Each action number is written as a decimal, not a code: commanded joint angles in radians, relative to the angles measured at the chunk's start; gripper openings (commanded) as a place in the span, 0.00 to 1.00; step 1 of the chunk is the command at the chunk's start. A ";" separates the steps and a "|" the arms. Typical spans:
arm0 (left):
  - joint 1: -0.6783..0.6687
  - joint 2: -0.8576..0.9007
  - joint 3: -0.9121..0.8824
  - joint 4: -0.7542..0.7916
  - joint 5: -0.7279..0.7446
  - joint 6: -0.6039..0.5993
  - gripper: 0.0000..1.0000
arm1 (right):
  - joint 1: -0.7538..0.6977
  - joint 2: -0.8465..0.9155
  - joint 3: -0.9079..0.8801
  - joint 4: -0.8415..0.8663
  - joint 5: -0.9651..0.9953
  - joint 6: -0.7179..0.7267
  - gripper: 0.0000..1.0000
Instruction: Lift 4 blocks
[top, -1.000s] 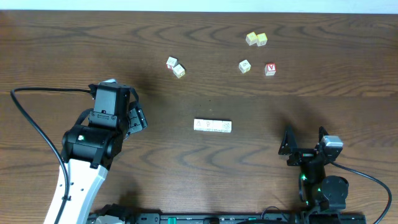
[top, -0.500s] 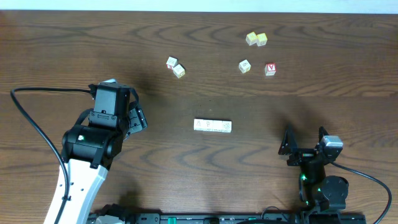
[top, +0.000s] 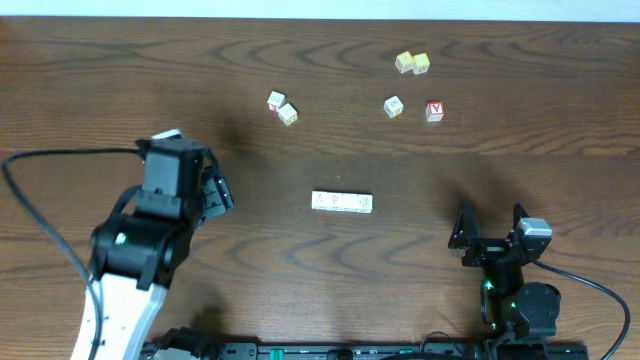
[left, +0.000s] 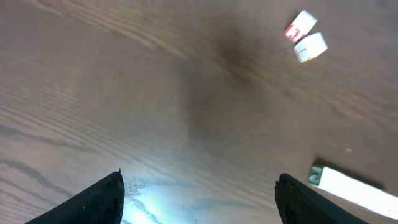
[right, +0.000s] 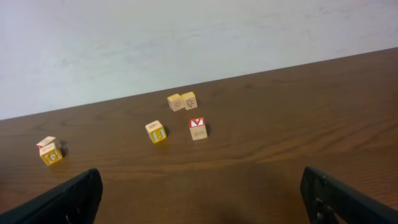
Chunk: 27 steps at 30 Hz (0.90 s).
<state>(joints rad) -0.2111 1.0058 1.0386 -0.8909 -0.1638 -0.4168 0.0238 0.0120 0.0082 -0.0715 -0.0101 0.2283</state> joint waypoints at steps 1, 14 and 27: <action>0.005 -0.085 -0.056 0.008 -0.003 0.057 0.78 | 0.008 -0.007 -0.003 -0.004 0.009 -0.013 0.99; 0.172 -0.540 -0.569 0.674 0.473 0.427 0.78 | 0.008 -0.007 -0.003 -0.003 0.009 -0.013 0.99; 0.190 -0.873 -0.921 1.042 0.406 0.427 0.78 | 0.008 -0.007 -0.003 -0.003 0.009 -0.013 0.99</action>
<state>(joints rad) -0.0334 0.2268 0.1898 0.1066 0.2756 -0.0021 0.0238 0.0120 0.0082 -0.0708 -0.0067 0.2260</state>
